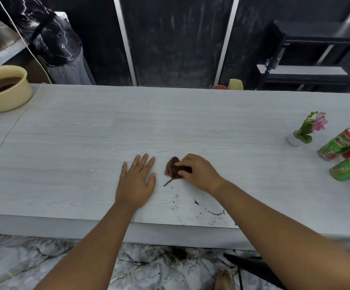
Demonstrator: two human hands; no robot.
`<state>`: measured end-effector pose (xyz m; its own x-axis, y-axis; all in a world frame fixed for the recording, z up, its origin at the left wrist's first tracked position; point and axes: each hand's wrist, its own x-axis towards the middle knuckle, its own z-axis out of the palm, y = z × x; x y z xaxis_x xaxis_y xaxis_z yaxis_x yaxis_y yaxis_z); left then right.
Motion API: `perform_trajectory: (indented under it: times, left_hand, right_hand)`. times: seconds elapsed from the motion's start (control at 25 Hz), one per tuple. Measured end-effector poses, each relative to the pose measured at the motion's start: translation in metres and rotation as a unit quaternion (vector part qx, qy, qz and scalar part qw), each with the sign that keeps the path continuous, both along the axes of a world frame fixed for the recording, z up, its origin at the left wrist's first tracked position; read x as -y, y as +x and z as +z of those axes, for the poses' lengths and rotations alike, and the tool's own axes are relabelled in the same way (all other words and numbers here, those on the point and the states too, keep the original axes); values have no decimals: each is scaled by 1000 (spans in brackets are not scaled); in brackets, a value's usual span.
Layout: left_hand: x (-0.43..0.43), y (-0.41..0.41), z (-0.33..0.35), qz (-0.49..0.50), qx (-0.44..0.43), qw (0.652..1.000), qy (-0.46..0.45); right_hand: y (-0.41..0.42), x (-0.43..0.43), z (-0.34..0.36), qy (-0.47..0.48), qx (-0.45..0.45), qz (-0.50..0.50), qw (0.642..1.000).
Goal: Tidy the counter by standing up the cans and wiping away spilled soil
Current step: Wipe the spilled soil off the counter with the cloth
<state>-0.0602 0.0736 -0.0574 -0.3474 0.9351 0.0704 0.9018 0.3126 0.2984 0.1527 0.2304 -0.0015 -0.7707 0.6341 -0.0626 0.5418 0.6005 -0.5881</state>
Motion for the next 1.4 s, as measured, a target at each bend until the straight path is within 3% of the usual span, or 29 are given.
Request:
perform_trajectory:
  times: [0.2,0.36,0.52,0.68,0.96,1.4]
  left_hand:
    - [-1,-1,0,-1,10,1000,8]
    - [3,1,2,10,18,1000,10]
    - [16,4,6,7,17,1000,-15]
    - [62,11,-4,9,2,1000,6]
    - [70,16,-3,26,4,1000,15]
    - [70,21,1,36,4,999,7]
  right_hand:
    - [39,51,-9,33,-25,62,997]
    - [55,81,-1,0,-16,79,997]
    - [75,65,34,-97,-130,-85,983]
    - [133,41,59,-68,-191,-179,963]
    - [206,55,10,-11,-61,-332,941]
    - [150,103,-11,44,-50,-328,942]
